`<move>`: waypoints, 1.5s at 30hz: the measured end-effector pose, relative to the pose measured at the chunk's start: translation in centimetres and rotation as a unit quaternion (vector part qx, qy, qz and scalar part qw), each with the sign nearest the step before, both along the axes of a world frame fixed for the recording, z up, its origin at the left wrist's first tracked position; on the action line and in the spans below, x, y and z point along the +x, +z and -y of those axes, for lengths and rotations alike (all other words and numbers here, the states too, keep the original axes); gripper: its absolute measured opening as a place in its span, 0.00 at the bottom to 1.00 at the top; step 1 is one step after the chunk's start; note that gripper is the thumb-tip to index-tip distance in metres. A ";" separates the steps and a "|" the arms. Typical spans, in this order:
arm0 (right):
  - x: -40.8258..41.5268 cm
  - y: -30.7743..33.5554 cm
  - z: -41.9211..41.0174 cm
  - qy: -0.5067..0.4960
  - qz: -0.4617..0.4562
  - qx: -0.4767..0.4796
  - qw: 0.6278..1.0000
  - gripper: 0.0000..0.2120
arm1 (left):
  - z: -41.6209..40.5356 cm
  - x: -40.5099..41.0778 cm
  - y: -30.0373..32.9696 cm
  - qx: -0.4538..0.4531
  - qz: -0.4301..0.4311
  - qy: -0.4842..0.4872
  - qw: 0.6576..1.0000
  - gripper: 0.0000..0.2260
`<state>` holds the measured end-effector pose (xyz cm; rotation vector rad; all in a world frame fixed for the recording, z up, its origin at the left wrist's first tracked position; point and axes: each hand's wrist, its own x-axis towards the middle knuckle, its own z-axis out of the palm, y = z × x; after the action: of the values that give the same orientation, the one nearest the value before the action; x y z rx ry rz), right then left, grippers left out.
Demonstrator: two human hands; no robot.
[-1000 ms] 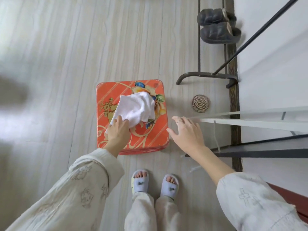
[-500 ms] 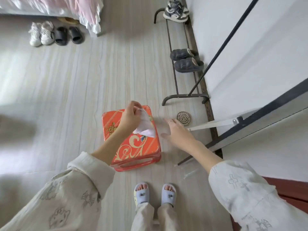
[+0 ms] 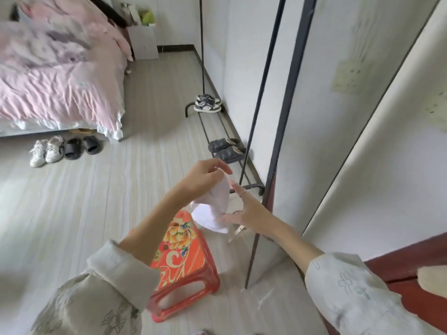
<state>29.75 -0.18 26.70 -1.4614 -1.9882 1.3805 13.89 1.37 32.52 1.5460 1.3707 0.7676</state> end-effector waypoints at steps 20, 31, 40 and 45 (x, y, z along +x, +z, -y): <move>18.4 9.9 0.6 -0.218 0.004 0.007 0.976 0.23 | -2.3 12.8 8.4 0.107 -0.157 -0.118 0.975 0.06; 20.4 12.4 -1.4 -0.347 -0.101 -0.015 0.932 0.12 | -3.0 15.2 9.2 0.119 -0.196 -0.051 0.972 0.07; 17.6 16.1 -1.9 -0.279 -0.355 -0.135 0.882 0.30 | -1.8 18.0 9.1 0.075 -0.074 -0.055 0.993 0.22; 18.1 17.6 -1.9 -0.196 -0.354 -0.179 0.897 0.43 | -2.4 17.1 9.4 0.028 0.024 -0.027 0.999 0.30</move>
<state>47.84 1.70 44.34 -1.1473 -0.9683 1.7971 30.96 3.76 41.88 1.5923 1.2778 0.8106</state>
